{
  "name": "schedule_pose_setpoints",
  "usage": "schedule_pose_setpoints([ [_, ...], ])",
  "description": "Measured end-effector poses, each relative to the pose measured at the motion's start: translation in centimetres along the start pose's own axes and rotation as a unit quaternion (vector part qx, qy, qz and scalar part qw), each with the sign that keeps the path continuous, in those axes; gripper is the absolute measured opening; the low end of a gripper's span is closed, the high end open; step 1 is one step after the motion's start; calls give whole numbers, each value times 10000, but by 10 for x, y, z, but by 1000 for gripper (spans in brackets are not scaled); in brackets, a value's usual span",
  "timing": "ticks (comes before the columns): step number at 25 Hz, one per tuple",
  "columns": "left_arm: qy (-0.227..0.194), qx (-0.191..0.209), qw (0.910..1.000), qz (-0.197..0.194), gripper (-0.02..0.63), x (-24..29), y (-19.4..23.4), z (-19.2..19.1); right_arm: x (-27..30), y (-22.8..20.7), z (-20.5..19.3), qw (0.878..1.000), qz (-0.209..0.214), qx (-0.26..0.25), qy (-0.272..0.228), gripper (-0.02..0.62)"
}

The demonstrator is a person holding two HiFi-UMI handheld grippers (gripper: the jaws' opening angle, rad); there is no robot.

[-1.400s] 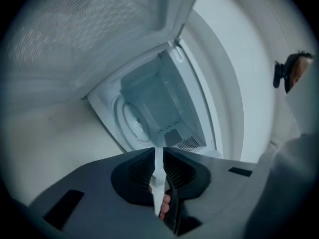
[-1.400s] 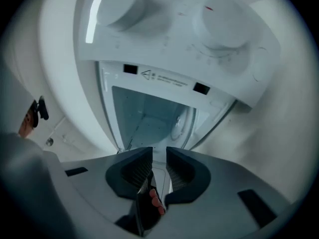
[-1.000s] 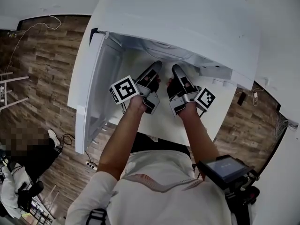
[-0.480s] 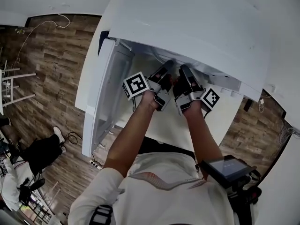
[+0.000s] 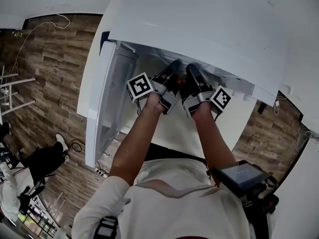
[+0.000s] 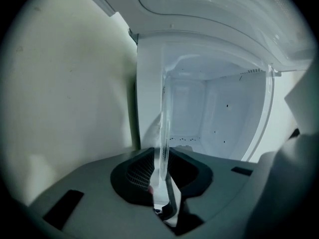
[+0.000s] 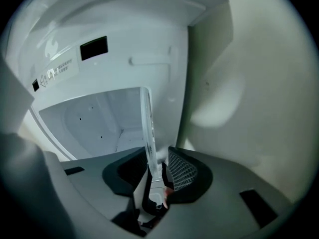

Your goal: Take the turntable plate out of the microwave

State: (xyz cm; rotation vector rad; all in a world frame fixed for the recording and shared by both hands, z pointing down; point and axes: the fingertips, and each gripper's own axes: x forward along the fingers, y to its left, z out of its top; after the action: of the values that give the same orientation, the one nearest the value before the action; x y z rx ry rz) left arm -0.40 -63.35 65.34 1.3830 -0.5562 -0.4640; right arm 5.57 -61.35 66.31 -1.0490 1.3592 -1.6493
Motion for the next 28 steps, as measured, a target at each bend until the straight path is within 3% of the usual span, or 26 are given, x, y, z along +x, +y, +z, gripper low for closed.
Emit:
schedule_pose_setpoints([
  [3, 42, -54, 10000, -39, 47, 1, -4, -2, 1, 1, 1, 9999, -21, 166, -15, 129],
  [11, 91, -75, 9999, -99, 43, 2, -2, -6, 4, -2, 0, 9997, -155, 27, 201, 119],
  [15, 118, -38, 9997, -222, 43, -1, 0, -6, 5, 9, -3, 9990, 83, -300, 323, 40],
  [20, 111, 176, 9986, -495, 43, -4, -11, -8, 5, 14, -5, 9974, 400, -475, 362, 38],
  [28, -65, 218, 9965, -809, 51, -12, -22, -17, -4, 28, -10, 9940, 565, -806, 476, 40],
])
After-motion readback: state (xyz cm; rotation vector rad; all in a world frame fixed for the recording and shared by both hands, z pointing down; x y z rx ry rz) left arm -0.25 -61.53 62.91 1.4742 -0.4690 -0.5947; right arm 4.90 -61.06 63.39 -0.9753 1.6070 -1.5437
